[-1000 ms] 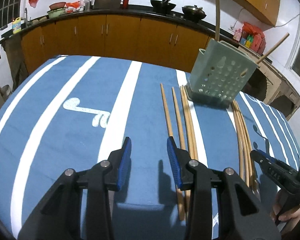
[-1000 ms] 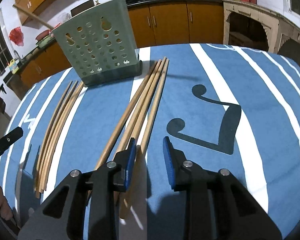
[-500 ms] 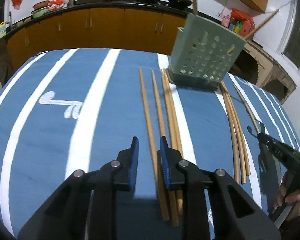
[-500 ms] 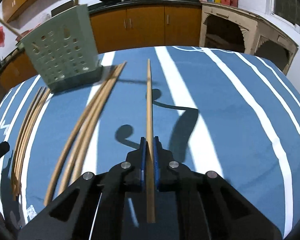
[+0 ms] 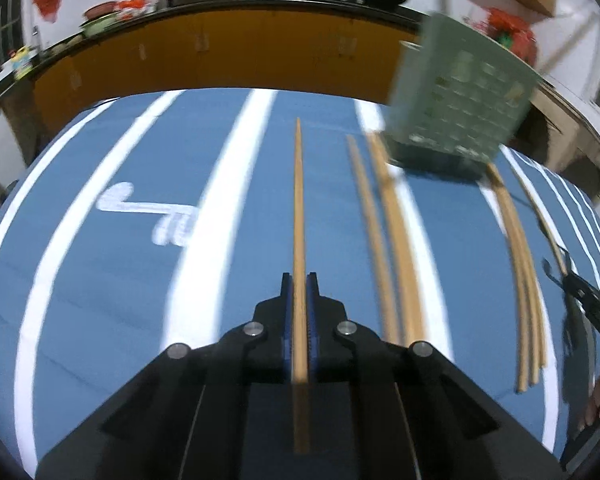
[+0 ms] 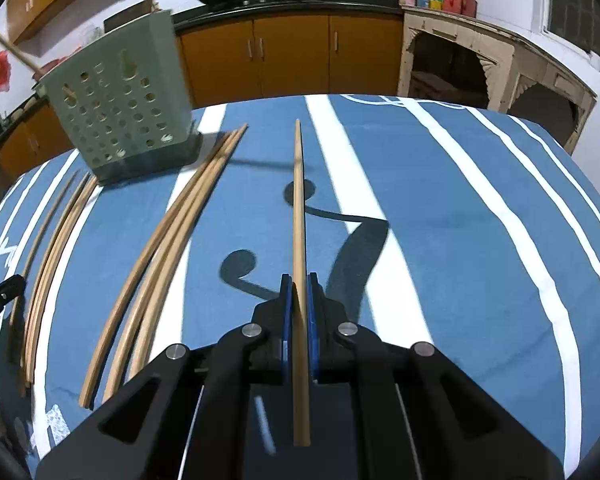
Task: Organize utensils
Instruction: 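Move the left tool back to a chopstick and grasp it while the right tool grasps another, then lift both held chopsticks upright and carry them over the green holder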
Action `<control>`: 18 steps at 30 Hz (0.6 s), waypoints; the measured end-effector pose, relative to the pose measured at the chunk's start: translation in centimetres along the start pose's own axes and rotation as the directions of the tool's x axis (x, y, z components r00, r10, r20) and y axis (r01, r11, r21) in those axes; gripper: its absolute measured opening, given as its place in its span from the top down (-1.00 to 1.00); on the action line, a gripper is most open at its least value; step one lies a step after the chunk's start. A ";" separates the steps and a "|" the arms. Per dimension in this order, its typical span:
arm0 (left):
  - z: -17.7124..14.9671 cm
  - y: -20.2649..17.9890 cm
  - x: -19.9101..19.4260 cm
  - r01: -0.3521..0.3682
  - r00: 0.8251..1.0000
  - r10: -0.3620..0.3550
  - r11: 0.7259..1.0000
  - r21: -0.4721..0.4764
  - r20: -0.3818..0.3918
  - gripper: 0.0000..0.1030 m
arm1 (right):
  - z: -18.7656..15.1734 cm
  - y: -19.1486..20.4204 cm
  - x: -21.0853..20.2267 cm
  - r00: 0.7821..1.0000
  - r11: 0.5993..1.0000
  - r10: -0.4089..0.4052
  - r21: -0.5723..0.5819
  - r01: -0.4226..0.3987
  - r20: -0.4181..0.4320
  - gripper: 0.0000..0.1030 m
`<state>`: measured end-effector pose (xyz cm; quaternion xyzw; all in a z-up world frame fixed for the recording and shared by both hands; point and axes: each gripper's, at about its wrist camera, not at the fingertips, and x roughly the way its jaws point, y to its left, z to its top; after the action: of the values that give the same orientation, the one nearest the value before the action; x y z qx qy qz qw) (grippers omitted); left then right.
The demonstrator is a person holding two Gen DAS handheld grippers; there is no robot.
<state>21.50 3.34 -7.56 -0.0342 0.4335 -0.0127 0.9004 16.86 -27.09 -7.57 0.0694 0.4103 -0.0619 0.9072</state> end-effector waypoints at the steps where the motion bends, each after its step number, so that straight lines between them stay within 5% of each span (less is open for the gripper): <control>1: 0.1 0.3 0.1 -0.004 1.000 0.004 1.000 -0.003 0.001 0.85 | 0.1 -0.1 0.0 1.000 1.000 0.001 0.004 -0.001 0.000 0.85; 18: -0.1 0.4 -0.1 -0.012 1.000 0.012 0.999 0.044 0.006 0.82 | -0.2 -0.1 -0.1 1.000 1.000 0.003 -0.004 -0.003 -0.003 0.84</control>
<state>21.38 3.72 -7.62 -0.0117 0.4308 -0.0167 0.9022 16.69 -27.12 -7.62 0.0683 0.4115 -0.0595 0.9069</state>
